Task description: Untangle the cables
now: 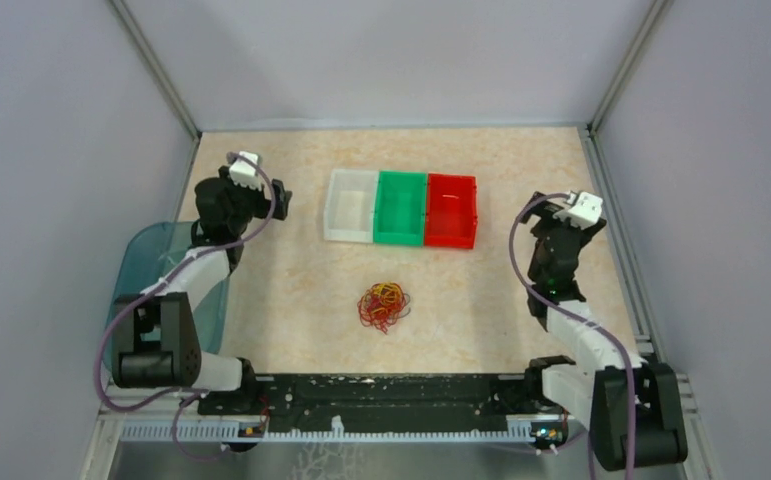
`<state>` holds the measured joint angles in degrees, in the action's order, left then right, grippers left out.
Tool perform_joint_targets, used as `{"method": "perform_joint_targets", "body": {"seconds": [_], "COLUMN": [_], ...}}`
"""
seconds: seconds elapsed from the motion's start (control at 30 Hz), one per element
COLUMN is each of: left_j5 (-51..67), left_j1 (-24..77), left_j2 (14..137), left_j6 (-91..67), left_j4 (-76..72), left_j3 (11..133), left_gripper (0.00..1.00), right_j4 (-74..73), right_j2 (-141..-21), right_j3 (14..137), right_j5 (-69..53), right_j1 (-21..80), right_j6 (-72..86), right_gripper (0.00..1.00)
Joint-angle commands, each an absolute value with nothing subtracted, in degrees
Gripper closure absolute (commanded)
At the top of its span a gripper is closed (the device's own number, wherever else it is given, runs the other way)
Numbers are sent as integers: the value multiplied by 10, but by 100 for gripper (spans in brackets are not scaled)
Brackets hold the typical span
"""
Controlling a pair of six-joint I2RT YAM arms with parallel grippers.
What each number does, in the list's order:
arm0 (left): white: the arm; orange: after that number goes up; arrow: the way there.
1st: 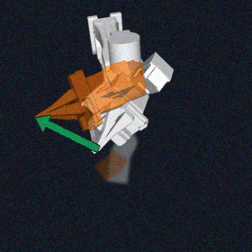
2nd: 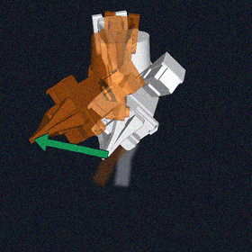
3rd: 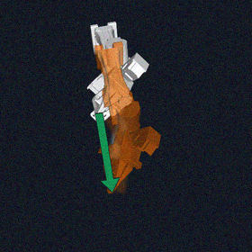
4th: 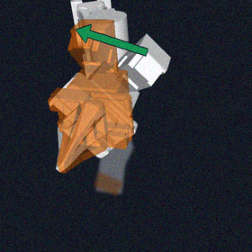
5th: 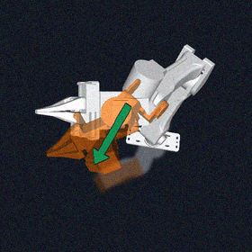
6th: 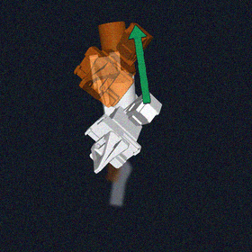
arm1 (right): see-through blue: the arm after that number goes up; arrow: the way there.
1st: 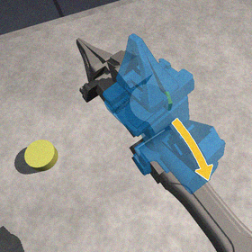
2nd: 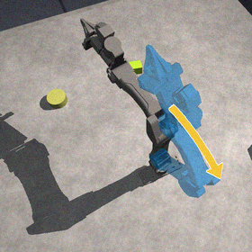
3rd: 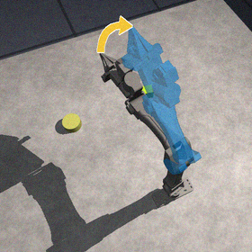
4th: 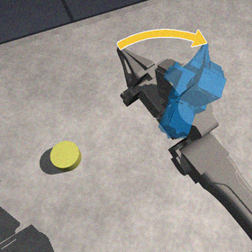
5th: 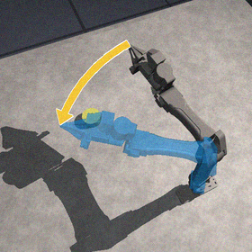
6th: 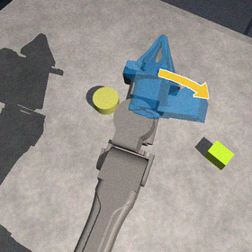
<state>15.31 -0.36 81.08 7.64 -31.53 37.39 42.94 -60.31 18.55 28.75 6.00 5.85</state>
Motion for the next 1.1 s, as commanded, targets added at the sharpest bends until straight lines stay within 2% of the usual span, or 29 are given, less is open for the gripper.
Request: {"method": "perform_joint_targets", "body": {"seconds": [0.0,0.03,0.17,0.2,0.37,0.47,0.6,0.67,0.83,1.07], "left_j5": [237,253,312,324,347,363,380,389,408,415], "left_j1": [-7,-7,-7,-7,-6,-7,-7,-6,-5,-6], "left_j2": [778,776,773,773,764,755,737,730,720,708], "left_j6": [103,108,119,125,147,167,203,216,232,241], "left_j4": [-54,-23,92,110,162,179,204,221,251,268], "left_j3": [466,486,545,553,554,543,534,535,537,535], "left_gripper": [0,0,0,0,0,0,0,0,0,0], "right_j4": [268,224,203,180,39,22,5,-17,13,28], "right_j2": [-544,-530,-517,-524,-574,-592,-616,-635,-642,-680], "right_j3": [237,252,293,310,394,396,399,409,377,373], "right_j5": [325,314,65,35,31,47,1,-24,-40,-117], "right_j1": [63,58,49,58,182,267,345,370,447,484], "right_j6": [236,301,280,275,206,178,155,152,137,106], "right_gripper": [1,1,1,1,1,1,1,6,9,31]}}
